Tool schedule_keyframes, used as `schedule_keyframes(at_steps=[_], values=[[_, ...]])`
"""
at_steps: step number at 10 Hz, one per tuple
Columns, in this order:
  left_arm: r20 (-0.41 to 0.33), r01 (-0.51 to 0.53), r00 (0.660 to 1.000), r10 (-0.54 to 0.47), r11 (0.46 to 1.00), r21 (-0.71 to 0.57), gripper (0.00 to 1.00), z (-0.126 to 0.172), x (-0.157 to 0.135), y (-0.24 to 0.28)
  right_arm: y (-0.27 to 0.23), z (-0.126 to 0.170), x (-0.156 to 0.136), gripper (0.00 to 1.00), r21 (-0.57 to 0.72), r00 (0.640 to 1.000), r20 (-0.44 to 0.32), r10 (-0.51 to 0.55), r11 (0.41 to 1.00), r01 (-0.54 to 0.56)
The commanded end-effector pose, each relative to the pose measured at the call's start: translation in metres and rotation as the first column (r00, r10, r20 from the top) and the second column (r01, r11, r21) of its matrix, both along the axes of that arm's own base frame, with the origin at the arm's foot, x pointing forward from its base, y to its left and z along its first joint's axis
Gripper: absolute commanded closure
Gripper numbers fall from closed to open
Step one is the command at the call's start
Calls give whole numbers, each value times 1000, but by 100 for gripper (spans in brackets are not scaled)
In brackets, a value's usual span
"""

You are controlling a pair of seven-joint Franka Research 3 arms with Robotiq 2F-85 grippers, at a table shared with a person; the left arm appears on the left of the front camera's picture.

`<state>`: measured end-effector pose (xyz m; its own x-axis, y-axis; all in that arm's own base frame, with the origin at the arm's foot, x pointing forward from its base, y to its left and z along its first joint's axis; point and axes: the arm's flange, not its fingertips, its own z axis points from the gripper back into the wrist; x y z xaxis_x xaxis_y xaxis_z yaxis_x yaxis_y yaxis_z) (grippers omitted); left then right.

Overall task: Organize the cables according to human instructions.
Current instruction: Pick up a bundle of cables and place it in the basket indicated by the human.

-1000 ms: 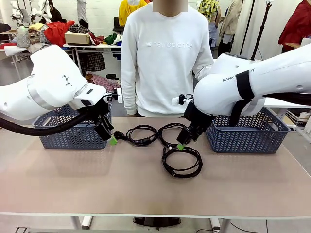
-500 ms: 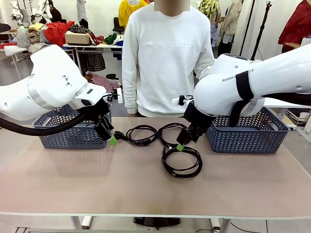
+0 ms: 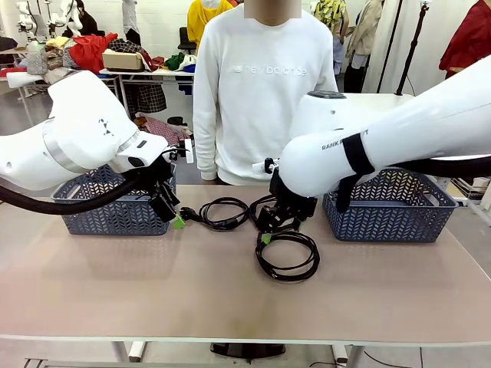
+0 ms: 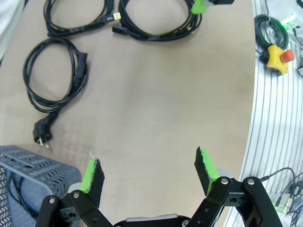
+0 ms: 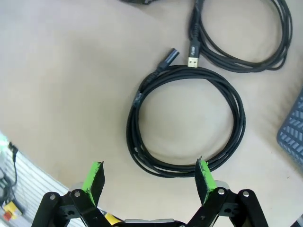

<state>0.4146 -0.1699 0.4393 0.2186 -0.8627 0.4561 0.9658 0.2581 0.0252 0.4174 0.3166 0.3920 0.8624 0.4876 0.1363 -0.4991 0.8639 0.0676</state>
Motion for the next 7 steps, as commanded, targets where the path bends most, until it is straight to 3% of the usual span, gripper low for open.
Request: schedule_keyframes(at_steps=[1, 3, 7], values=[[2, -4, 1000, 4, 1000, 0, 0, 1, 2, 2, 20, -9, 10, 0, -97, 991, 42, -126, 987, 129], [2, -4, 1000, 4, 1000, 0, 0, 1, 2, 2, 32, -26, 14, 0, -75, 985, 31, -170, 982, 172], [2, -4, 1000, 4, 1000, 0, 0, 1, 2, 2, 54, -50, 22, 0, -20, 991, -28, -132, 991, 132]])
